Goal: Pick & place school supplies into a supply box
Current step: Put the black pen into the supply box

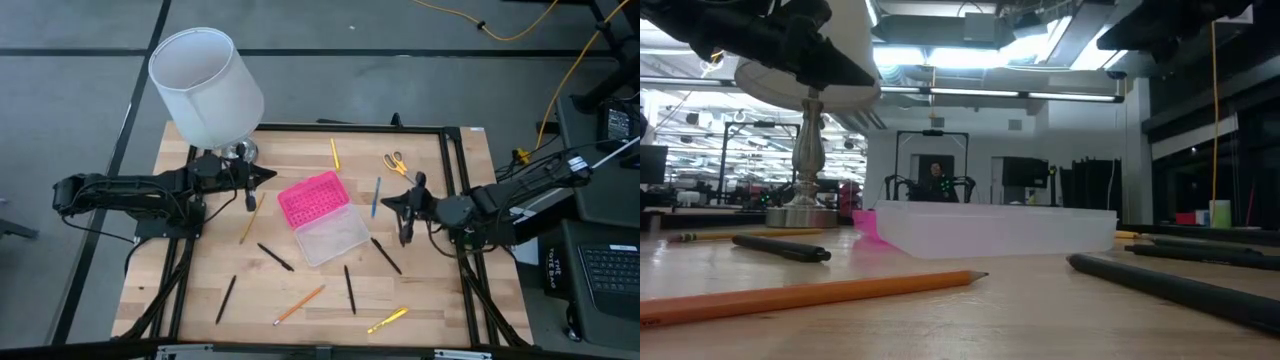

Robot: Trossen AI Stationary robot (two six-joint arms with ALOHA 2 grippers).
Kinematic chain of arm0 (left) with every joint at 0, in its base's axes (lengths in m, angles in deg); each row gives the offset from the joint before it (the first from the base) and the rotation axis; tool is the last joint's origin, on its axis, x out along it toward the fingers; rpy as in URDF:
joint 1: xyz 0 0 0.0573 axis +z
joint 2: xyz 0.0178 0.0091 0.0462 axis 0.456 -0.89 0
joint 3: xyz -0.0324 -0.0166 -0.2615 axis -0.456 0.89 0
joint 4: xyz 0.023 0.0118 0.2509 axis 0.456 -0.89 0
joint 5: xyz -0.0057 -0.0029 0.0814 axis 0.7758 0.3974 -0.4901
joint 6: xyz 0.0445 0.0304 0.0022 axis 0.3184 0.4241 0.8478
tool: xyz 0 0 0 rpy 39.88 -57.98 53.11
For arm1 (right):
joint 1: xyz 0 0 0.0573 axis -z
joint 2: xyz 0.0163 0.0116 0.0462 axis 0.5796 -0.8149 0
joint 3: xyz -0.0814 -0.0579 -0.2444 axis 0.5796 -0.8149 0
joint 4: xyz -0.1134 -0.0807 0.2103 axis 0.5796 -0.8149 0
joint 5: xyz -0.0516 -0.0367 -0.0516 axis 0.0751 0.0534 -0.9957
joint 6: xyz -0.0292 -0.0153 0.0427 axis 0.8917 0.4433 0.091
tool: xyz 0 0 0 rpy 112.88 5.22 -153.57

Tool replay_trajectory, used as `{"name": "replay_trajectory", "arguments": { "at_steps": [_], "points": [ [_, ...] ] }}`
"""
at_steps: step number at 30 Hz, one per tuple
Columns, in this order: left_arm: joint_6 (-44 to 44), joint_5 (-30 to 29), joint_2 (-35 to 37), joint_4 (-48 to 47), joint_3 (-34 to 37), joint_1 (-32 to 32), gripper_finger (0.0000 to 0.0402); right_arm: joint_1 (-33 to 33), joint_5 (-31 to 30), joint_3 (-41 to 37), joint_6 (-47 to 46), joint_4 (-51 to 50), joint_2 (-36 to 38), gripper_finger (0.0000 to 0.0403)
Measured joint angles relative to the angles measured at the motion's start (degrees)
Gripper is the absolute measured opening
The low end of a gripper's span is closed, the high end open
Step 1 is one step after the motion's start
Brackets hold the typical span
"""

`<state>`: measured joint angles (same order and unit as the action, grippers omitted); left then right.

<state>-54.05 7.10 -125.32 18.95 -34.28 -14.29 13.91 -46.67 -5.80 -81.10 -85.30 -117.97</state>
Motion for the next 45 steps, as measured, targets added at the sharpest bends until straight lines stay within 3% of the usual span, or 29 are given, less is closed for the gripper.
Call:
{"name": "replay_trajectory", "arguments": {
  "at_steps": [11,18,27,45],
  "points": [
    [0.0,0.0,0.0,-0.1,0.0,0.0,0.0004,0.0,2.3,9.4,-16.5,-16.7,-8.2,0.001],
    [0.0,0.0,0.0,-0.1,0.0,0.0,0.0004,0.0,13.3,15.0,-36.3,-32.8,-14.0,0.001],
    [-0.2,0.0,0.0,-0.1,0.0,0.0,0.0004,0.0,17.4,16.7,-55.2,-48.1,-18.1,0.001],
    [-0.2,0.0,0.0,-0.1,0.1,0.0,0.0004,0.0,15.3,16.7,-55.4,-50.9,-18.3,0.001]
  ]
}}
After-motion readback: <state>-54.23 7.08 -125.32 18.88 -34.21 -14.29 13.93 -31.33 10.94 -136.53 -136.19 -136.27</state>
